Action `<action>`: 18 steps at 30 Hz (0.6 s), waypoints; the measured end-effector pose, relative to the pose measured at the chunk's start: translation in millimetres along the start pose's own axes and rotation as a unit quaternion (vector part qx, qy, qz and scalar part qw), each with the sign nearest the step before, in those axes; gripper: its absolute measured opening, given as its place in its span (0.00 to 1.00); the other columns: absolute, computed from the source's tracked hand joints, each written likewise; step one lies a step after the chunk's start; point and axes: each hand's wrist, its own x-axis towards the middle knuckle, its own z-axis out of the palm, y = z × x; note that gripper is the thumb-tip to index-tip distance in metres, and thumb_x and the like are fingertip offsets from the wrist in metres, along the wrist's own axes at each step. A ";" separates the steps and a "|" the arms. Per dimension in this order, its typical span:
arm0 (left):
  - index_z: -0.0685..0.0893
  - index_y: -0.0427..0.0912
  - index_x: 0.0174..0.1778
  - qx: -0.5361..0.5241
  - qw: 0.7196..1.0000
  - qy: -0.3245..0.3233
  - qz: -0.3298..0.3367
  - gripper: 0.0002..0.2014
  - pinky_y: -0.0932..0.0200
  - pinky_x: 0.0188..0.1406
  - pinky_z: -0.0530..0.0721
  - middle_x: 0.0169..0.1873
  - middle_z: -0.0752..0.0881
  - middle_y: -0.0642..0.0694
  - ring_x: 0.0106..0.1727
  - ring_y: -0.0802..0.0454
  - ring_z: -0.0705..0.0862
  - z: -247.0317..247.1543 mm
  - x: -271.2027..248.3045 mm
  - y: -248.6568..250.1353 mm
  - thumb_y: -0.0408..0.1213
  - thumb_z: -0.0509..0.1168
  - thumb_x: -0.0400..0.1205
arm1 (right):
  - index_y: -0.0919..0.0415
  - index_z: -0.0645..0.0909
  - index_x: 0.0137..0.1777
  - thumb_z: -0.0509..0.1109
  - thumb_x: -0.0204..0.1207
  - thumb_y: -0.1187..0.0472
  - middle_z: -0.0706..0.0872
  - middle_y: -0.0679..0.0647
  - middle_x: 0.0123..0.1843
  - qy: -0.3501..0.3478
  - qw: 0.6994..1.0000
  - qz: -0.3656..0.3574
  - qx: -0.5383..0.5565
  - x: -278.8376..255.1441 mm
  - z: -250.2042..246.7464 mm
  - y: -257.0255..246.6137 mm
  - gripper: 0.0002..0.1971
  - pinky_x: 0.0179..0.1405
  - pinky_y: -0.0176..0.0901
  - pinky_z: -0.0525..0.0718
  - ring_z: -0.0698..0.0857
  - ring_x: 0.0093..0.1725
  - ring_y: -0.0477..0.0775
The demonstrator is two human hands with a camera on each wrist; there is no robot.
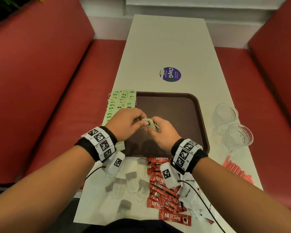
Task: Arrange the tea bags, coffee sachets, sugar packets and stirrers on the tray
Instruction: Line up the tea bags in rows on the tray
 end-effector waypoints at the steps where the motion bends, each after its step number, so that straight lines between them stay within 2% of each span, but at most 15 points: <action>1: 0.85 0.54 0.42 0.004 1.000 0.000 0.002 0.04 0.58 0.35 0.76 0.33 0.84 0.52 0.33 0.55 0.78 -1.3 -1.4 0.0 0.45 0.71 0.82 | 0.55 0.81 0.50 0.71 0.82 0.53 0.85 0.49 0.39 -0.005 1.000 -0.001 -0.002 -0.6 0.9 -0.1 0.06 0.41 0.54 0.83 0.82 0.37 0.49; 3: 0.87 0.52 0.44 -0.004 1.000 0.005 -0.010 0.03 0.61 0.36 0.76 0.32 0.85 0.52 0.33 0.55 0.80 -3.6 -4.4 -1.8 0.44 0.71 0.83 | 0.55 0.81 0.51 0.71 0.82 0.53 0.85 0.48 0.40 -0.008 1.000 -0.001 -0.010 -0.4 1.8 0.5 0.07 0.40 0.51 0.82 0.81 0.37 0.48; 5: 0.88 0.48 0.48 -0.022 0.998 0.036 -0.047 0.03 0.65 0.36 0.76 0.33 0.87 0.54 0.33 0.60 0.81 -6.9 -5.4 -7.3 0.42 0.71 0.83 | 0.54 0.78 0.53 0.71 0.82 0.55 0.84 0.48 0.43 -0.006 1.000 0.011 -0.013 -0.8 2.0 2.4 0.06 0.40 0.46 0.80 0.81 0.38 0.47; 6: 0.88 0.47 0.50 -0.024 0.996 0.056 -0.066 0.03 0.64 0.37 0.78 0.34 0.88 0.55 0.33 0.61 0.82 -8.5 -5.0 -11.7 0.40 0.71 0.83 | 0.54 0.75 0.54 0.70 0.82 0.58 0.84 0.48 0.44 -0.006 1.000 0.021 -0.001 -1.8 1.7 3.9 0.06 0.38 0.45 0.79 0.80 0.36 0.47; 8: 0.87 0.47 0.54 0.006 0.991 0.075 -0.111 0.05 0.58 0.41 0.81 0.38 0.89 0.53 0.37 0.55 0.84 -11.1 -4.5 -25.2 0.39 0.70 0.84 | 0.55 0.70 0.53 0.66 0.81 0.64 0.82 0.52 0.43 -0.012 0.998 0.042 0.033 -3.7 0.4 7.3 0.08 0.32 0.45 0.77 0.76 0.29 0.45; 10: 0.86 0.46 0.58 0.050 0.985 0.037 -0.162 0.08 0.58 0.42 0.78 0.42 0.87 0.51 0.41 0.51 0.83 -11.5 -4.7 -40.8 0.39 0.67 0.85 | 0.55 0.67 0.51 0.63 0.79 0.67 0.83 0.59 0.44 -0.018 0.997 0.058 0.042 -4.7 -2.4 7.9 0.08 0.31 0.47 0.76 0.74 0.29 0.47; 12: 0.85 0.46 0.63 0.082 0.976 -0.039 -0.196 0.10 0.60 0.43 0.75 0.43 0.85 0.51 0.43 0.52 0.82 -6.5 -4.7 -54.1 0.39 0.65 0.86 | 0.56 0.66 0.48 0.61 0.76 0.68 0.83 0.64 0.47 -0.018 0.997 0.060 0.043 -4.0 -4.7 7.0 0.08 0.33 0.53 0.77 0.75 0.32 0.52; 14: 0.84 0.45 0.66 0.113 0.965 -0.101 -0.216 0.12 0.60 0.47 0.77 0.46 0.84 0.51 0.47 0.51 0.81 1.4 -2.6 -62.5 0.39 0.64 0.87 | 0.51 0.66 0.46 0.61 0.74 0.66 0.84 0.66 0.48 -0.015 0.997 0.063 0.047 -3.4 -4.5 6.5 0.09 0.33 0.55 0.77 0.75 0.32 0.54; 16: 0.84 0.46 0.66 0.137 0.956 -0.109 -0.235 0.13 0.56 0.53 0.81 0.49 0.85 0.49 0.50 0.49 0.83 7.7 2.6 -67.9 0.39 0.65 0.87 | 0.48 0.64 0.47 0.61 0.76 0.63 0.83 0.69 0.49 -0.007 0.996 0.069 0.055 -3.4 -2.7 5.3 0.09 0.31 0.53 0.76 0.74 0.31 0.55; 18: 0.85 0.48 0.66 0.164 0.950 -0.082 -0.252 0.13 0.51 0.56 0.83 0.55 0.88 0.46 0.55 0.45 0.85 10.7 10.0 -71.4 0.40 0.64 0.86 | 0.48 0.63 0.48 0.61 0.78 0.63 0.81 0.67 0.47 -0.005 0.995 0.074 0.062 -3.8 -1.7 5.2 0.10 0.31 0.52 0.75 0.74 0.32 0.56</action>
